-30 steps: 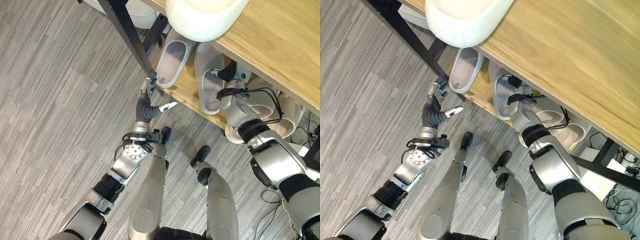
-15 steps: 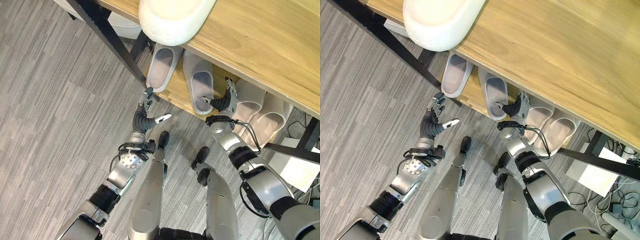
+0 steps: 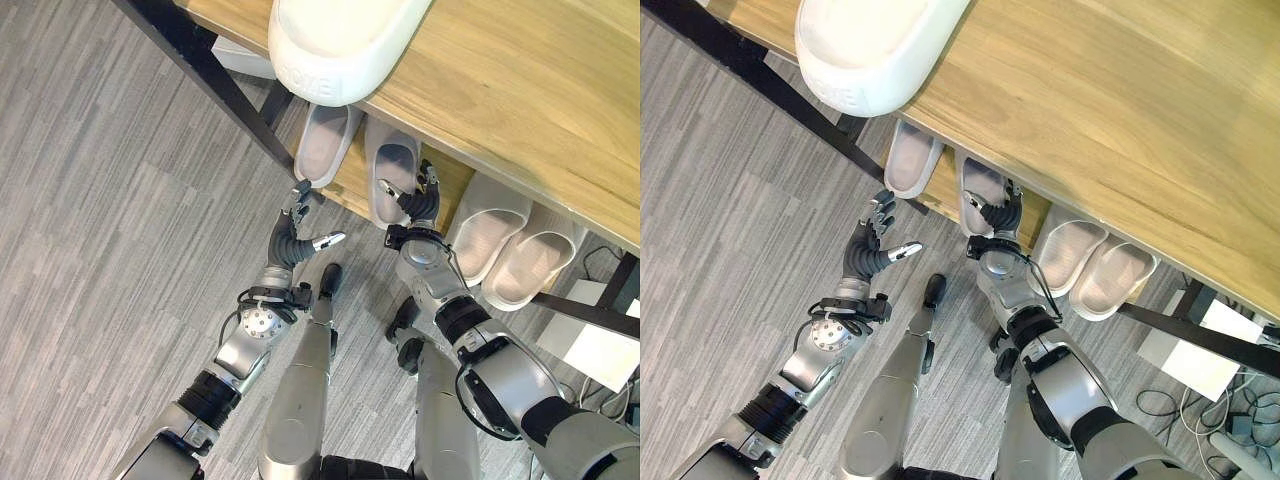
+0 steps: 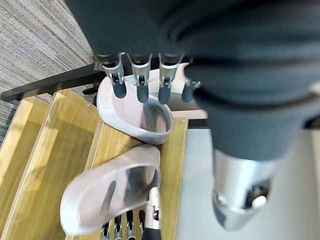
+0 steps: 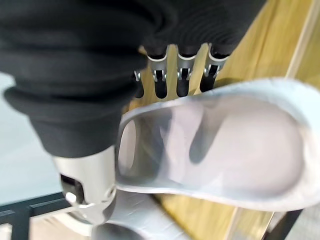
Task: Arrange the slippers neatly on the shoe rack.
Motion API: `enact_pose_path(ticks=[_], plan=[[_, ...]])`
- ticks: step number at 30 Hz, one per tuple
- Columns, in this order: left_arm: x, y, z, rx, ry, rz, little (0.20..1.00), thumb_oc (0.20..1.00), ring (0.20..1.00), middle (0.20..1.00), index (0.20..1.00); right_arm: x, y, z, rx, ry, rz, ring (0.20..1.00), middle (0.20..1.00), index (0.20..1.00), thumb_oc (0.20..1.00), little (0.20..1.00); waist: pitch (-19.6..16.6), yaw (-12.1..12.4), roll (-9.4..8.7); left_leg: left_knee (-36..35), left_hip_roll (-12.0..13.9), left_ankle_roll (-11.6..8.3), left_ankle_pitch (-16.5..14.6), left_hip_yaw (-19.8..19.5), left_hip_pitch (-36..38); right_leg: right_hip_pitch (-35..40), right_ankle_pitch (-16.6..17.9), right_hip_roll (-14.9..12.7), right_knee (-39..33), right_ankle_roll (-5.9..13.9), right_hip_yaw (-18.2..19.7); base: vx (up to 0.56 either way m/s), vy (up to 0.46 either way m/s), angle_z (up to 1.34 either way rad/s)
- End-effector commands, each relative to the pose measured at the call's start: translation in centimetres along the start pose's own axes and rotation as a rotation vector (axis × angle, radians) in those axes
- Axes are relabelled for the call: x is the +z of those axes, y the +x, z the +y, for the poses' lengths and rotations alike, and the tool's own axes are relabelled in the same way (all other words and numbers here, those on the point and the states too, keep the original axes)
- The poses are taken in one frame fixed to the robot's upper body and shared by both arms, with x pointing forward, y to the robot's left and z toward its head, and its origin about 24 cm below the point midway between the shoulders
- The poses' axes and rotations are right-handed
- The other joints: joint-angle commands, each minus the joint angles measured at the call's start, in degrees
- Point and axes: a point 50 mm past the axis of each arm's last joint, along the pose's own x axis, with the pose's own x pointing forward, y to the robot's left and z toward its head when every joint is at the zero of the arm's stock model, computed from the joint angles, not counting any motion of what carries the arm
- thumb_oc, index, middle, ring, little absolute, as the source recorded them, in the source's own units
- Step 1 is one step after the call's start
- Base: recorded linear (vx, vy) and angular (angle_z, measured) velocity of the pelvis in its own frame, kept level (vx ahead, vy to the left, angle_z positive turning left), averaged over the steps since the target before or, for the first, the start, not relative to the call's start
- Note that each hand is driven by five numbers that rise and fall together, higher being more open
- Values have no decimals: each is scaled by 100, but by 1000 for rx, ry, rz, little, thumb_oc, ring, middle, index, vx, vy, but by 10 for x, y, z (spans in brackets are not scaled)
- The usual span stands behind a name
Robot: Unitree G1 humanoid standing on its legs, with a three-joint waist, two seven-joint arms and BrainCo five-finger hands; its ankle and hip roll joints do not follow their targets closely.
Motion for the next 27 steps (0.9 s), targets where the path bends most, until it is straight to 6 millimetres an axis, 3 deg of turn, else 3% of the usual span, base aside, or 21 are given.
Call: enact_pose_path(ticks=[1, 6, 11, 14, 18, 22, 27], plan=[[13, -1, -10, -44, -67, -59, 1000, 1000, 1000, 1000, 1000, 1, -6, 17, 72, 211, 48, 1000, 1000, 1000, 1000, 1000, -247, 226, 13, 326, -73, 82, -1075, 125, 240, 513, -378, -236, -476, 653, 255, 16, -37, 1], [16, 1, -10, -51, -66, -66, 1000, 1000, 1000, 1000, 1000, 26, 2, 22, 99, 295, -12, 1000, 1000, 1000, 1000, 1000, -249, 283, -27, 310, -54, 74, -1075, 114, 319, 580, -393, -222, -471, 645, 264, 15, -33, 4], [13, 0, -8, -57, -58, -46, 1000, 1000, 1000, 1000, 1000, 21, 0, 16, 107, 283, 6, 1000, 1000, 1000, 1000, 1000, -254, 243, -82, 239, -37, 77, -917, 171, 433, 694, -200, -207, -596, 607, 249, -37, -15, 0], [4, -9, 9, -3, -50, 3, 1000, 1000, 1000, 1000, 1000, -9, -34, -3, 273, 3, -3, 1000, 1000, 1000, 1000, 1000, -571, 6, -270, -196, 112, 49, -786, 323, 919, 1181, 47, -67, -1218, 638, 321, 62, -51, -17], [-6, -18, 17, 41, -58, 55, 1000, 1000, 1000, 1000, 1000, -20, -56, -17, 360, -117, -17, 1000, 1000, 1000, 1000, 1000, -879, -184, -384, -482, 221, 45, -699, 455, 1264, 1536, 195, 16, -1608, 673, 326, 87, -48, -23], [-17, -30, 28, 105, -58, 107, 1000, 1000, 1000, 1000, 1000, -20, -82, -39, 421, -124, -60, 1000, 1000, 1000, 1000, 1000, -1322, -473, -448, -959, 288, 6, -515, 645, 1794, 2032, 394, 137, -2178, 745, 375, 103, -26, -20], [-26, -39, 35, 113, -26, 154, 1000, 1000, 1000, 1000, 1000, -26, -99, -62, 426, -164, -47, 1000, 1000, 1000, 1000, 1000, -1601, -660, -397, -1292, 315, -23, -419, 798, 2142, 2284, 490, 201, -2472, 781, 442, 72, -6, -26]])
